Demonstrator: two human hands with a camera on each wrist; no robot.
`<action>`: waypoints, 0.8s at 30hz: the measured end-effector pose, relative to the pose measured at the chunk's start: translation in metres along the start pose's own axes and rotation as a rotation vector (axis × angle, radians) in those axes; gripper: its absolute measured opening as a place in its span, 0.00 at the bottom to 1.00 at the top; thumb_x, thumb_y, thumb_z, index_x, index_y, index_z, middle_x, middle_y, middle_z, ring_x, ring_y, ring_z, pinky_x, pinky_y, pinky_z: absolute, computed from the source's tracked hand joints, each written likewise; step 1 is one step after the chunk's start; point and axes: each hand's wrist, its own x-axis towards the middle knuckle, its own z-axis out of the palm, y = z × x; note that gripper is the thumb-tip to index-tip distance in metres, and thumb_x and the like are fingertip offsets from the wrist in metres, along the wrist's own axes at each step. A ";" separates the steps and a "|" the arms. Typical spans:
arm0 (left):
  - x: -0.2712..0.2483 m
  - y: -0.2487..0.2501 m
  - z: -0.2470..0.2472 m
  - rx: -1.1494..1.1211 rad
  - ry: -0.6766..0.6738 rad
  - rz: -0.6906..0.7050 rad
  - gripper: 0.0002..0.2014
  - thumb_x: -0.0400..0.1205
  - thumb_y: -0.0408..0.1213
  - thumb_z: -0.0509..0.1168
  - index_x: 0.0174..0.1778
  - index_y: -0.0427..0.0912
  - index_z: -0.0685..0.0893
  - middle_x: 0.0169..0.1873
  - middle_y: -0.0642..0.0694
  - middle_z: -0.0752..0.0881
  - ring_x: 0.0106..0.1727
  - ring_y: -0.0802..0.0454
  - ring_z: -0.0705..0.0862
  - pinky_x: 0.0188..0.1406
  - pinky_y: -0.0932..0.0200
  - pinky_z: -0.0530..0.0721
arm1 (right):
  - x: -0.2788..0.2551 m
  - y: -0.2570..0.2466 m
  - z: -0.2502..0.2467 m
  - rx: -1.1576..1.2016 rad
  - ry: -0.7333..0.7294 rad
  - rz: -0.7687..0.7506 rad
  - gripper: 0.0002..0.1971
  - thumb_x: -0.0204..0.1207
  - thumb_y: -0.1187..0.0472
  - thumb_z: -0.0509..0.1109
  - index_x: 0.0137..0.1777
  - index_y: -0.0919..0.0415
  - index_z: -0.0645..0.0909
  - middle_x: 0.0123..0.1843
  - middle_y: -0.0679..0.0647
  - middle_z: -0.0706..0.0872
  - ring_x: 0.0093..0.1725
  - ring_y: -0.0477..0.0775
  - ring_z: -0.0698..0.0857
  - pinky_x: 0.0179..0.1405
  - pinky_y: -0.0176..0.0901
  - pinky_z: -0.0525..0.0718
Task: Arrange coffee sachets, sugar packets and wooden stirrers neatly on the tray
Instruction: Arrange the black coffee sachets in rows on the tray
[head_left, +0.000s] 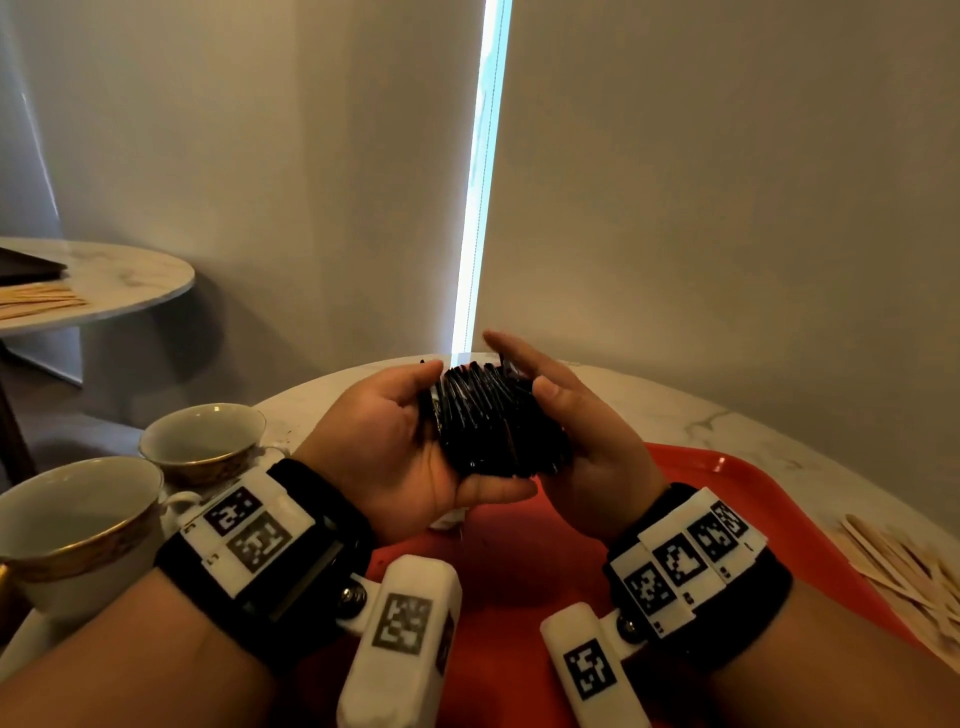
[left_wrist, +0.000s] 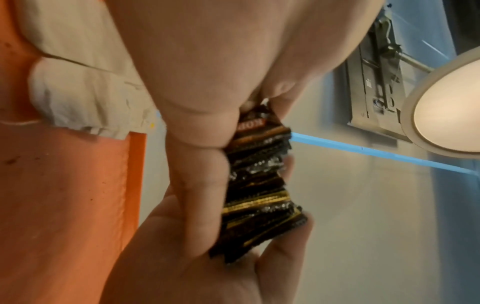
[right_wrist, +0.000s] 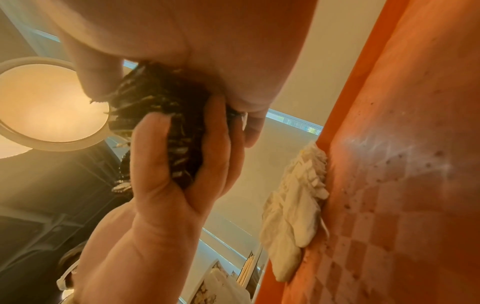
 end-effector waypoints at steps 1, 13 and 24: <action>0.000 -0.001 0.000 0.044 -0.013 -0.010 0.30 0.87 0.53 0.48 0.62 0.37 0.90 0.63 0.33 0.88 0.59 0.34 0.90 0.60 0.26 0.81 | 0.000 -0.001 0.000 -0.028 0.002 -0.006 0.21 0.79 0.58 0.63 0.70 0.63 0.80 0.65 0.64 0.86 0.68 0.61 0.84 0.69 0.52 0.82; -0.001 0.001 0.007 0.091 0.111 -0.020 0.23 0.79 0.47 0.65 0.63 0.35 0.89 0.59 0.30 0.87 0.54 0.33 0.90 0.44 0.39 0.91 | 0.002 0.004 -0.001 -0.250 0.005 -0.036 0.25 0.69 0.34 0.78 0.57 0.50 0.81 0.52 0.76 0.78 0.45 0.84 0.79 0.45 0.85 0.77; -0.004 0.001 0.010 0.019 0.101 -0.037 0.22 0.80 0.42 0.62 0.64 0.33 0.86 0.57 0.30 0.89 0.46 0.37 0.93 0.34 0.46 0.93 | -0.001 0.002 0.000 -0.221 -0.018 -0.003 0.27 0.69 0.55 0.77 0.68 0.47 0.75 0.54 0.53 0.87 0.55 0.58 0.88 0.55 0.52 0.87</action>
